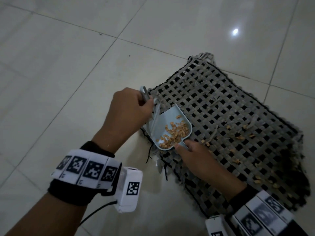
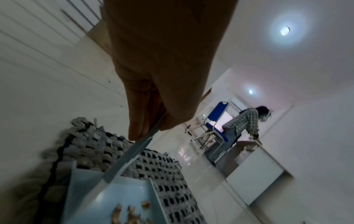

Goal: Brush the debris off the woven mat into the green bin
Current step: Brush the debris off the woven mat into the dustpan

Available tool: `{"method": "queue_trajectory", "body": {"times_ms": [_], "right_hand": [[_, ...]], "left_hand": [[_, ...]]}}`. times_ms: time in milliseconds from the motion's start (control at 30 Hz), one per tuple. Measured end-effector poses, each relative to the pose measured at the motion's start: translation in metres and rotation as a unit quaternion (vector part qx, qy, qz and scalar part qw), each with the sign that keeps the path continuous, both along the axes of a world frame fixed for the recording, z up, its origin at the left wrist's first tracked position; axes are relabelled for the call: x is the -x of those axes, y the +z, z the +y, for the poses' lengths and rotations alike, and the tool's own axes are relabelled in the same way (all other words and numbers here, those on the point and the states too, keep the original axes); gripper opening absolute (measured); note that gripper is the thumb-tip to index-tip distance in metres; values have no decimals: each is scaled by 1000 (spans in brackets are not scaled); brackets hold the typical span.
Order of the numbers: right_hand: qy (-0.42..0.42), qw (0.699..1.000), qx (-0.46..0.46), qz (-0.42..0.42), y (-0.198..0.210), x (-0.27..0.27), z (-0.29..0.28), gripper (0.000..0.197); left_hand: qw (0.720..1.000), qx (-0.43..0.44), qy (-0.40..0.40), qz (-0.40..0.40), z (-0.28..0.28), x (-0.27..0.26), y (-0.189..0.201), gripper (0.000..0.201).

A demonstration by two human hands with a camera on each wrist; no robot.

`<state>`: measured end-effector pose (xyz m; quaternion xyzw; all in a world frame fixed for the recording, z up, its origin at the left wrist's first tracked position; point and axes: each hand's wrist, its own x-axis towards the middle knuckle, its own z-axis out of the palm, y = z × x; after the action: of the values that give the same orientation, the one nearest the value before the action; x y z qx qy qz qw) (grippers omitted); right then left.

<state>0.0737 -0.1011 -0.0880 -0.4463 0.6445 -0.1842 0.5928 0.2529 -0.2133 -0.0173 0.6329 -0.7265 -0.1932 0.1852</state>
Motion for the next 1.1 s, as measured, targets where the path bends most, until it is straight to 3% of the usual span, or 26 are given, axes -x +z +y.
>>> {"method": "queue_trajectory", "body": {"times_ms": [100, 233, 333, 467, 600, 767, 867, 967, 1100], "right_hand": [[0, 1000, 0, 1, 1, 1, 0, 35], [4, 1000, 9, 14, 0, 1, 1, 36], [0, 1000, 8, 17, 0, 0, 1, 39], [-4, 1000, 10, 15, 0, 0, 1, 42], [-6, 1000, 17, 23, -1, 0, 1, 43], [2, 999, 17, 34, -2, 0, 1, 43], [3, 999, 13, 30, -1, 1, 0, 42], [7, 1000, 13, 21, 1, 1, -1, 39], [0, 1000, 8, 24, 0, 1, -1, 40]], "left_hand": [[996, -10, 38, 80, -3, -11, 8, 29], [995, 87, 39, -17, -12, -22, 9, 35], [994, 88, 19, -66, -11, -16, 1, 40], [998, 36, -15, -58, 2, -6, 0, 40], [996, 89, 11, -23, 2, -15, 9, 31], [994, 88, 25, -64, -8, -13, -4, 42], [998, 41, -4, -43, 8, 3, -6, 43], [1000, -7, -19, 24, 20, 11, 4, 32], [996, 57, 25, 62, 3, -7, 12, 30]]}}
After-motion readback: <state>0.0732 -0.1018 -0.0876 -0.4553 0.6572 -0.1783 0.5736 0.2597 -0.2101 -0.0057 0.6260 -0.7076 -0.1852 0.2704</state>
